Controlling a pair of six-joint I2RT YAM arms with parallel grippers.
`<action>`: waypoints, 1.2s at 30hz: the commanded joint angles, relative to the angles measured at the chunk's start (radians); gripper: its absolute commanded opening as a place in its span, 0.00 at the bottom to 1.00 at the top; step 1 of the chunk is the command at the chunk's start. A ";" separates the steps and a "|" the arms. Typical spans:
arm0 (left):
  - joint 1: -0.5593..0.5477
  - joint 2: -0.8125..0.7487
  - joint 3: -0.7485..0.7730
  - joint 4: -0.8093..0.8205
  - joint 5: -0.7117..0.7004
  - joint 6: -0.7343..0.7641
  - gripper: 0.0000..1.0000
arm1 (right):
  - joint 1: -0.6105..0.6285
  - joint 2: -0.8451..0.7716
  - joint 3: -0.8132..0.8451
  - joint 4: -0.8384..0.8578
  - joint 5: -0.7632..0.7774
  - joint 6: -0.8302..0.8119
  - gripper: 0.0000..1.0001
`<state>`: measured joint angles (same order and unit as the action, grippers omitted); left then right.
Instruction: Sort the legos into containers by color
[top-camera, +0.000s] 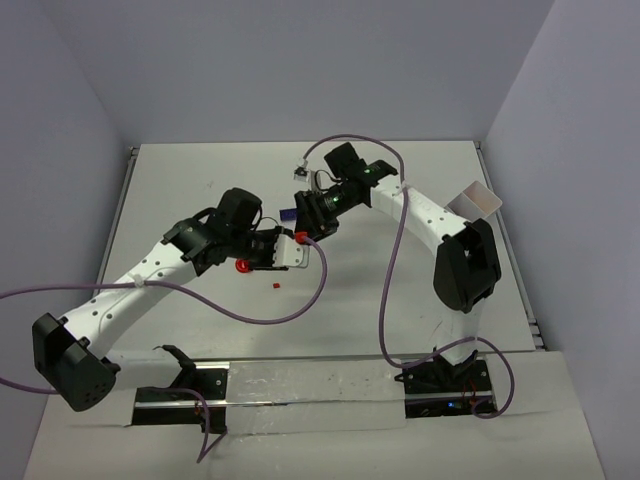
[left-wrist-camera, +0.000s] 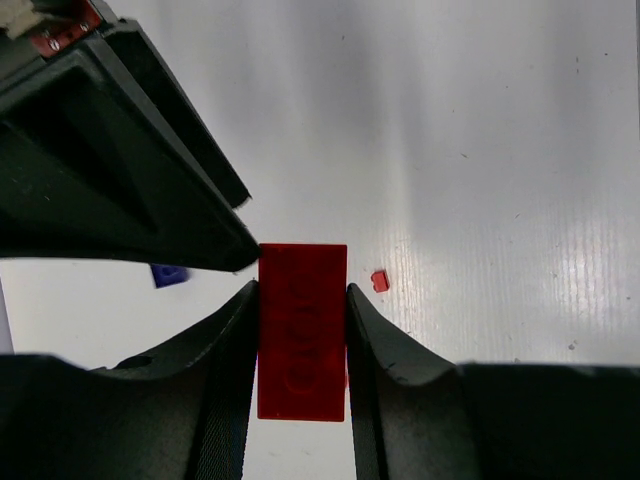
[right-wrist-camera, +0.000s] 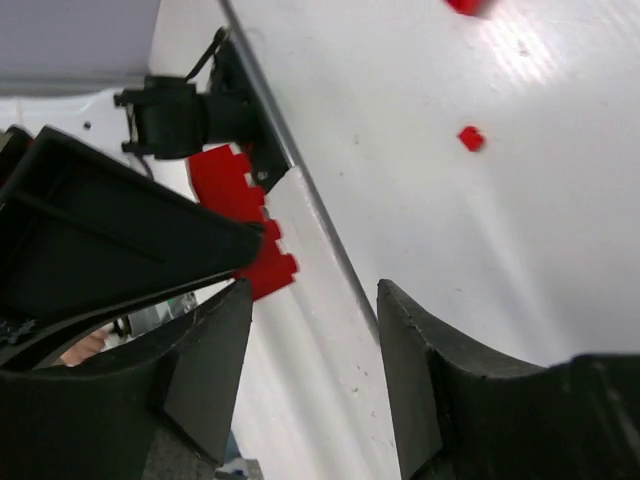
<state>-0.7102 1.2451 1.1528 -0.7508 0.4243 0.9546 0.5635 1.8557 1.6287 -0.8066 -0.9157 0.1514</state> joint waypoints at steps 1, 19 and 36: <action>0.025 -0.043 -0.011 0.075 0.056 -0.100 0.00 | -0.076 -0.001 0.014 0.018 0.212 -0.008 0.66; 0.472 0.010 0.092 0.052 0.508 -0.470 0.00 | -0.006 0.519 0.665 0.006 0.733 -0.628 0.95; 0.482 -0.005 0.091 0.124 0.527 -0.526 0.00 | 0.053 0.684 0.697 0.078 0.652 -0.726 1.00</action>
<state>-0.2393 1.2621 1.2079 -0.6674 0.9099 0.4463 0.6147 2.5237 2.2731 -0.7436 -0.1810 -0.5412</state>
